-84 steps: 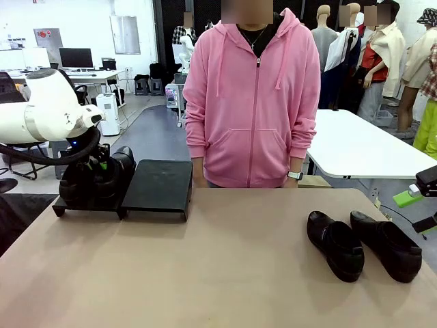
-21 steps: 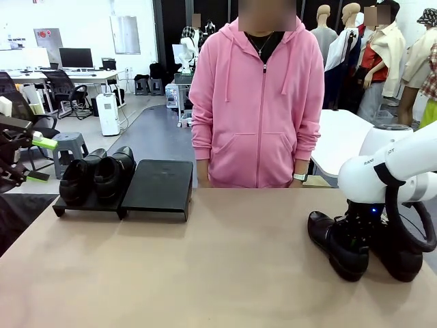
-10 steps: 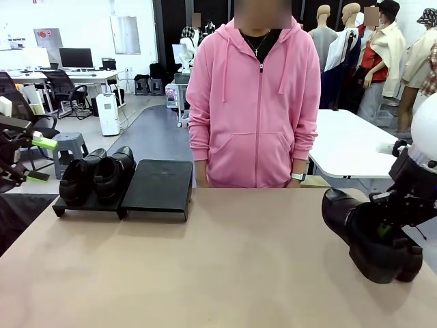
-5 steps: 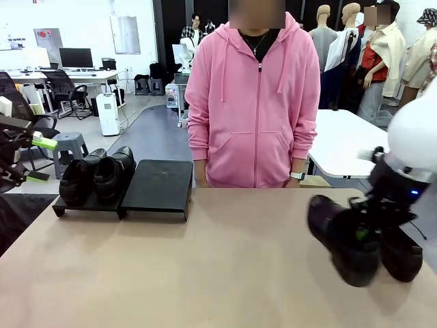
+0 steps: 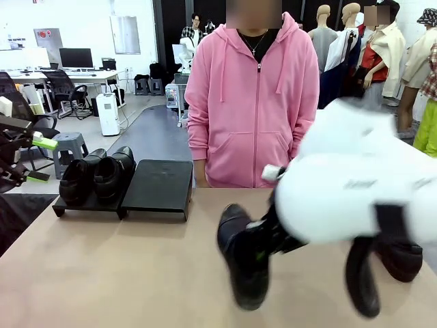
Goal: Organize the shoes by placing them on the stand.
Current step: Pick up one Shoe and place it in the middle of the table.
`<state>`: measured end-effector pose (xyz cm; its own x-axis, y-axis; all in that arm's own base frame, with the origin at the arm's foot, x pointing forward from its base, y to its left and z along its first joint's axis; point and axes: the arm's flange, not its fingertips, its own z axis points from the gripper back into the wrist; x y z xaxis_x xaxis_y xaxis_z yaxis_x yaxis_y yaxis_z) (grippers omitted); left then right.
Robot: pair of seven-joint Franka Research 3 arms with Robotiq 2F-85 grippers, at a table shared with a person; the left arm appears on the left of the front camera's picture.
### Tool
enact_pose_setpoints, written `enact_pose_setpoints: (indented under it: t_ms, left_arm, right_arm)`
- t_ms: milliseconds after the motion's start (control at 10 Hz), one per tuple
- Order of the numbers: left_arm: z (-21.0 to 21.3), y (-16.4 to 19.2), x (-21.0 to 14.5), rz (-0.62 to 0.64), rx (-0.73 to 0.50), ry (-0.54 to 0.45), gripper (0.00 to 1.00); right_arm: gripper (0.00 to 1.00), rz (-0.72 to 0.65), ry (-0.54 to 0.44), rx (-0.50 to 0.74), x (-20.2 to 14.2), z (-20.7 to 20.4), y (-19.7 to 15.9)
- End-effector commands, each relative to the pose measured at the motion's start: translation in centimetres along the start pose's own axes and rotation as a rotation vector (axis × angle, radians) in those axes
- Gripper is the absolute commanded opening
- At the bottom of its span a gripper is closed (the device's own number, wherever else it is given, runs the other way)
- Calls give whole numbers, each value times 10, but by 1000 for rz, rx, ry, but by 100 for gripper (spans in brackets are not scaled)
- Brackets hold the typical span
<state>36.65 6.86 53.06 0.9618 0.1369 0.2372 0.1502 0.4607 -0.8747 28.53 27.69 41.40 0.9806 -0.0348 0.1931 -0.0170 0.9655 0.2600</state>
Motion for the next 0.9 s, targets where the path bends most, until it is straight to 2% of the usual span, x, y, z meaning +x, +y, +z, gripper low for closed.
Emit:
enact_pose_setpoints:
  t_ms: [0,200,800]
  left_arm:
    - [2,0,-2,-15,-4,5,100]
    - [2,0,-2,-15,-4,5,100]
    - [2,0,-2,-15,-4,5,100]
  right_arm:
    - [0,-50,-21,2,13,-68,32]
    - [0,-69,-41,-8,7,-105,56]
    - [0,-80,-29,28,23,-115,55]
